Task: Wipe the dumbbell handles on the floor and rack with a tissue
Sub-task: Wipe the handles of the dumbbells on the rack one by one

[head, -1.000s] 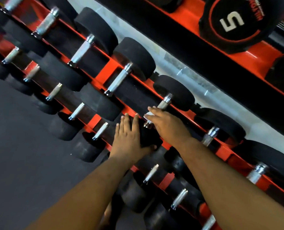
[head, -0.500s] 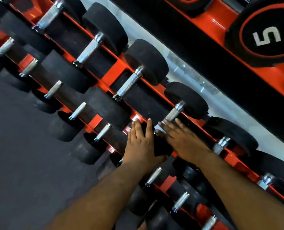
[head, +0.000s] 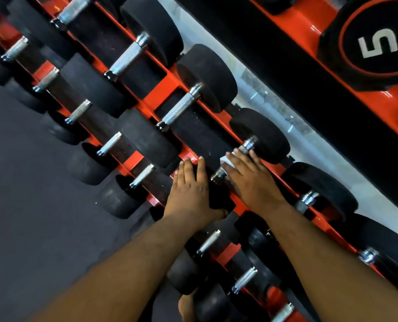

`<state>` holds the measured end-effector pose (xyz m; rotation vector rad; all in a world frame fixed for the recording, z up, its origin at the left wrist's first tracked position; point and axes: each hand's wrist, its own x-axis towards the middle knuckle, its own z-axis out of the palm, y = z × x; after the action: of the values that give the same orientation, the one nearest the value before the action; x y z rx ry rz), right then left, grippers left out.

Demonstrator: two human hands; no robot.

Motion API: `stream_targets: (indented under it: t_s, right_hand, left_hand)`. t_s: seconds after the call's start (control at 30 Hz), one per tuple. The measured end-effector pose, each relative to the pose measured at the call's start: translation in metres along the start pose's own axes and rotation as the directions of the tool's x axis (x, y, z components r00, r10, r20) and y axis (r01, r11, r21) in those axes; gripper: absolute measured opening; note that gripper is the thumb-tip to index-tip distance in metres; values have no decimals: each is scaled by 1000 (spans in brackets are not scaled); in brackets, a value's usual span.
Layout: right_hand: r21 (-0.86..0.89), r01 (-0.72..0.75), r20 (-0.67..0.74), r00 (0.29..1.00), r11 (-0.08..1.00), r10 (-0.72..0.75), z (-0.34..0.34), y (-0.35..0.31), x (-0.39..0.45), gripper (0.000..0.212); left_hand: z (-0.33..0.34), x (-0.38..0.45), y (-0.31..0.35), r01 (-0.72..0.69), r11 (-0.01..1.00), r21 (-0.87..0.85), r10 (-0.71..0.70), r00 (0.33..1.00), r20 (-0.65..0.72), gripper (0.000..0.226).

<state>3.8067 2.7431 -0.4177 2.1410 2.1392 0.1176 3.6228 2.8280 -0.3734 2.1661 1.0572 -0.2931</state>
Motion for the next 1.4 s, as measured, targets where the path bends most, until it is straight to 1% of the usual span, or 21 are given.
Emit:
stream_targets:
  t_s: [0.13, 0.2, 0.27, 0.37, 0.4, 0.5, 0.53, 0.57, 0.63, 0.67, 0.7, 0.73, 0.8, 0.83, 0.87, 0.93, 1.0, 1.1, 1.17, 1.3, 1.4]
  right_hand:
    - [-11, 175, -4, 985, 985, -175, 3, -9, -2, 46]
    - [-11, 162, -22, 987, 987, -162, 1, -1, 2, 46]
    - [-19, 147, -14, 989, 989, -147, 3, 4, 4, 52]
    - [-49, 227, 21, 974, 973, -226, 7, 7, 2, 57]
    - [-52, 216, 16, 976, 975, -215, 7, 11, 3, 57]
    - [-49, 23, -18, 1000, 999, -24, 3, 22, 4, 59]
    - [-37, -7, -19, 1000, 999, 6, 4, 19, 2, 58]
    - [-26, 30, -12, 999, 999, -31, 6, 13, -1, 57]
    - [3, 233, 37, 972, 973, -233, 9, 0, -7, 59]
    - [14, 300, 59, 952, 954, -300, 8, -1, -7, 62]
    - [2, 305, 57, 951, 952, -304, 7, 3, -4, 62]
    - [-20, 248, 32, 969, 969, -247, 7, 8, -1, 60]
    - [-28, 52, -13, 999, 998, -53, 7, 17, 6, 58]
    - [-15, -2, -23, 1000, 1000, 2, 8, 17, 7, 59]
    - [-3, 9, -31, 999, 1000, -9, 10, 13, 5, 57]
    - [11, 156, -18, 988, 988, -156, 15, 2, -3, 55]
    - [-17, 271, 43, 962, 962, -270, 16, 0, -6, 60]
    - [-47, 245, 44, 969, 968, -243, 18, 4, 11, 50]
    - [-29, 222, 35, 975, 975, -221, 17, 1, 17, 43]
    - [-22, 256, 4, 967, 966, -256, 12, 1, -8, 54]
    - [-21, 278, -3, 961, 960, -278, 10, 5, -5, 47]
  left_hand:
    - [-4, 2, 7, 34, 999, -19, -33, 998, 48, 144]
    - [-4, 4, 6, 42, 998, -47, -39, 997, 74, 146]
    - [-5, 6, 3, 40, 998, -55, -34, 994, 102, 147]
    - [-5, 7, 2, 33, 998, -61, -26, 993, 112, 147]
    - [-5, 6, 2, 31, 998, -56, -25, 994, 109, 147]
    - [-5, 6, 2, 29, 999, -36, -25, 994, 106, 147]
    - [-5, 5, 2, 31, 999, -34, -27, 994, 104, 147]
    - [-5, 5, 3, 33, 999, -35, -29, 995, 100, 148]
    - [-6, 5, 3, 35, 999, -36, -32, 995, 99, 148]
    - [-7, 4, 3, 39, 999, -36, -35, 994, 100, 147]
    - [-7, 4, 3, 39, 999, -37, -35, 994, 103, 147]
    - [-7, 4, 4, 39, 999, -35, -35, 994, 103, 147]
    - [-6, 4, 4, 36, 999, -32, -32, 994, 101, 147]
    - [-5, 4, 4, 38, 999, -33, -34, 994, 102, 147]
    - [-6, 4, 4, 40, 999, -34, -37, 994, 103, 147]
    - [-6, 4, 4, 44, 998, -37, -40, 994, 102, 146]
    - [-6, 3, 4, 41, 998, -37, -37, 994, 100, 146]
    - [-6, 2, 4, 37, 999, -30, -34, 995, 95, 145]
    - [-6, 3, 4, 31, 999, -26, -28, 996, 87, 145]
    - [-6, 3, 3, 27, 999, -35, -24, 997, 75, 144]
    - [-5, 3, 3, 22, 999, -31, -20, 997, 69, 144]
